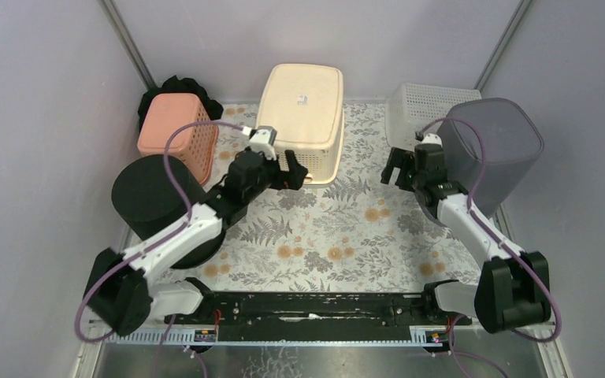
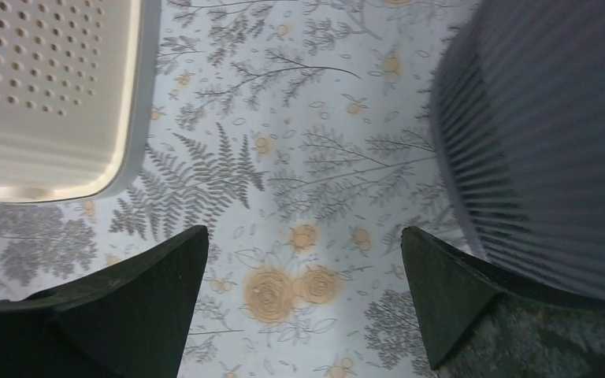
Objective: Turn the large container upside down
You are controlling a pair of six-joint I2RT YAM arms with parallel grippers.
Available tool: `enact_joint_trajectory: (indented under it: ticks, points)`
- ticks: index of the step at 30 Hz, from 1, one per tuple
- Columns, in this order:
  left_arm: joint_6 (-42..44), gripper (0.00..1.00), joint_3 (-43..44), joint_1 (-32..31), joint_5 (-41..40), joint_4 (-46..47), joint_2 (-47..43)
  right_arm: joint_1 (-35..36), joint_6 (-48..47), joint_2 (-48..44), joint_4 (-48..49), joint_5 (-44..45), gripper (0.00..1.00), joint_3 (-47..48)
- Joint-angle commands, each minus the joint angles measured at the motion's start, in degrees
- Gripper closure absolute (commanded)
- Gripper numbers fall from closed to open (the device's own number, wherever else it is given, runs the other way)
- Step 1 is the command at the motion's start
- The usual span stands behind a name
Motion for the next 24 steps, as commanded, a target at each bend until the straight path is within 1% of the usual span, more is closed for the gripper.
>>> enact_joint_trajectory:
  ticks: [1,4,7,10,11,15,16,17,19,22,24]
  points:
    - [-2.07,0.00,-7.83,2.78,-10.32,3.57,-6.18,-0.08,-3.89,-7.23,10.92,6.49,0.01,-6.89]
    - [-6.76,0.00,-12.61,8.46,-12.96,1.64,-8.26,-0.09,-4.00,-9.44,12.46,7.31,0.01,-9.24]
    - [-10.44,0.00,-15.03,12.50,-18.93,-4.34,-10.12,-0.09,-3.79,-9.57,12.48,7.05,0.01,-9.61]
    - [-11.53,0.00,-14.61,14.40,-25.44,-10.82,-11.51,-0.12,-3.22,-9.05,12.70,5.83,0.01,-9.74]
    - [-11.66,0.00,-14.82,15.40,-26.52,-11.94,-12.34,-0.11,-3.02,-8.80,13.02,5.28,0.01,-9.89]
    - [-9.87,0.00,-16.65,21.55,-26.80,-12.73,-16.34,-0.07,-2.41,-8.44,14.85,3.65,0.01,-11.35]
    - [-9.18,0.00,-17.04,24.07,-26.60,-12.78,-16.99,-0.05,-2.46,-8.52,15.33,3.27,0.01,-11.77]
    - [-8.62,0.00,-17.74,25.12,-26.82,-12.13,-17.85,-0.04,-2.59,-8.65,15.88,3.04,0.01,-12.14]
    - [-7.73,0.00,-18.91,26.21,-25.60,-9.59,-18.71,-0.12,-2.86,-8.79,17.58,3.13,0.01,-13.17]
    - [-4.16,0.00,-20.04,26.66,-20.23,-2.40,-17.97,-0.06,-4.10,-8.91,21.04,4.16,0.01,-15.27]
    - [-1.78,0.00,-20.84,26.65,-20.55,1.68,-16.18,-0.10,-5.70,-9.68,23.59,6.05,0.01,-17.19]
